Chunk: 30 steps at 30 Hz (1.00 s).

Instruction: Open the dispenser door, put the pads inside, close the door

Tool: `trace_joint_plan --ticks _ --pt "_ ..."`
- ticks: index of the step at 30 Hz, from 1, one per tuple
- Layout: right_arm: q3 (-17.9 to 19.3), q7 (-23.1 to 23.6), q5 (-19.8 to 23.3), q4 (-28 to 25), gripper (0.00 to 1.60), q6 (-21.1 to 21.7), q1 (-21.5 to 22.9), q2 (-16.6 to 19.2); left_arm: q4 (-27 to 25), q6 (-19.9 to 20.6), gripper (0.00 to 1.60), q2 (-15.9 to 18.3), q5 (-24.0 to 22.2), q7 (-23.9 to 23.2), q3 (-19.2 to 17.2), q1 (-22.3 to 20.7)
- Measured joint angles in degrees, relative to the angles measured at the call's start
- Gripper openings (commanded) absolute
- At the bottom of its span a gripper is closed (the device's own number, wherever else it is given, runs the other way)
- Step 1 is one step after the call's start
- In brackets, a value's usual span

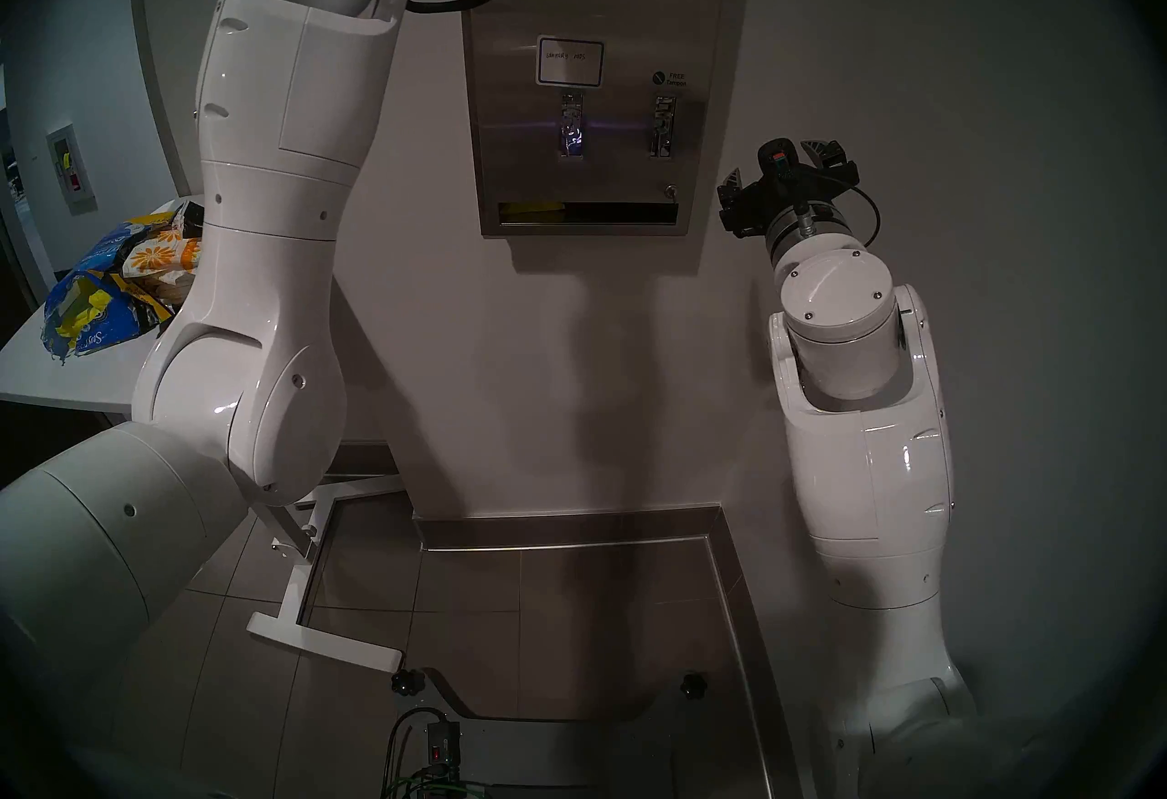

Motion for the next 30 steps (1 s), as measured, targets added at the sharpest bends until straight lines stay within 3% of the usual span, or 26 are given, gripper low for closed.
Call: trace_joint_plan --ticks 8,14,22,30 --pt "0.0 0.0 0.0 0.0 1.60 0.0 0.0 0.0 -5.2 2.0 0.00 4.4 2.5 -0.6 -2.8 1.6" --pt "0.0 0.0 0.0 0.0 1.60 0.0 0.0 0.0 -9.9 3.7 0.00 7.3 3.2 -3.9 -5.0 3.5" --pt "0.0 0.0 0.0 0.0 1.60 0.0 0.0 0.0 -16.7 7.1 0.00 8.5 2.0 -8.7 -6.6 8.1" --pt "0.0 0.0 0.0 0.0 1.60 0.0 0.0 0.0 -22.7 10.7 0.00 8.7 1.8 -10.5 -7.0 14.1"
